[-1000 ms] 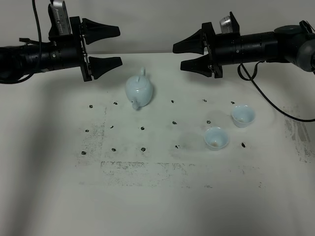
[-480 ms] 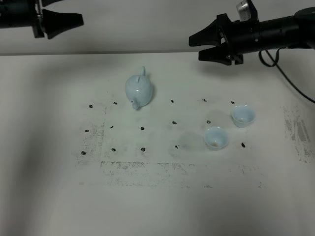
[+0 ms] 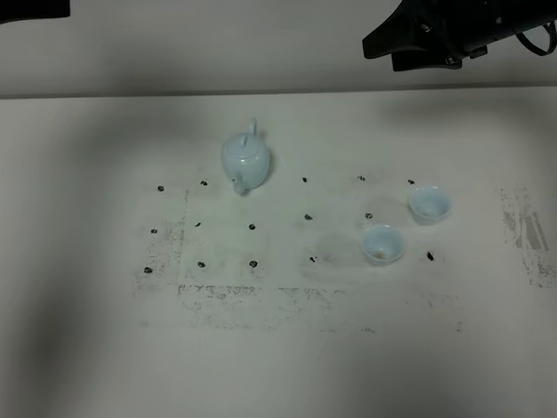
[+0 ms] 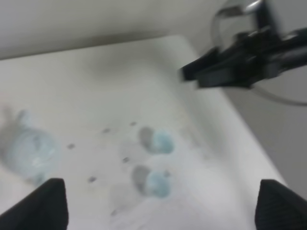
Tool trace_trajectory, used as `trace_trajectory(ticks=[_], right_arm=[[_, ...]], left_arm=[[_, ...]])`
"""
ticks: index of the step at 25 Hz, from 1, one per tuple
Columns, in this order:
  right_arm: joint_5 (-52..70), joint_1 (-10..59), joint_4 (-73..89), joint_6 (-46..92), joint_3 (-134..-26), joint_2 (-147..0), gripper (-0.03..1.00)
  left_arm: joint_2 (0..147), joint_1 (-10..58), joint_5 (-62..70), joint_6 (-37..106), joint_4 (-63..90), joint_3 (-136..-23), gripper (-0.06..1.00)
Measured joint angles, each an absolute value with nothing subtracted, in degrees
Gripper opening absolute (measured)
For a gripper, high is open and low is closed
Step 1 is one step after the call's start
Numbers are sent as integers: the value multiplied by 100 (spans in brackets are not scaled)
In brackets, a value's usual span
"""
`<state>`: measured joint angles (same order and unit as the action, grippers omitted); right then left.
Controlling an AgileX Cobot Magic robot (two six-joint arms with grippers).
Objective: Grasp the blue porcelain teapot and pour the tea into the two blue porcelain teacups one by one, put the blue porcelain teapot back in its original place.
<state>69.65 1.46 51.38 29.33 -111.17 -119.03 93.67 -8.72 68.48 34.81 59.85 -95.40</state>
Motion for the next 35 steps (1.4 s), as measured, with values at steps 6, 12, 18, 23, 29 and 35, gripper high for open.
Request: trace_trajectory(ticks=[6, 12, 18, 23, 29, 35], right_arm=[[6983, 146, 3943, 2310, -11117, -11179, 58], [6999, 146, 2650, 1647, -11117, -10215, 58], [6988, 146, 1730, 1042, -10897, -9103, 58], [7001, 146, 1077, 732, -9633, -7980, 58], [7012, 146, 605, 363, -7769, -6561, 58], [6830, 146, 160, 273, -6069, -5113, 58]], left_arm=[[8964, -872, 6848, 2864, 4699, -9512, 75], [8578, -872, 6725, 2591, 3962, -8715, 74], [8357, -872, 5584, 2593, 3854, -7618, 73], [8351, -872, 4949, 2596, 3835, -7268, 73], [8345, -872, 4780, 2620, 3991, -7242, 73], [8345, -872, 4752, 2795, 4223, -7242, 73]])
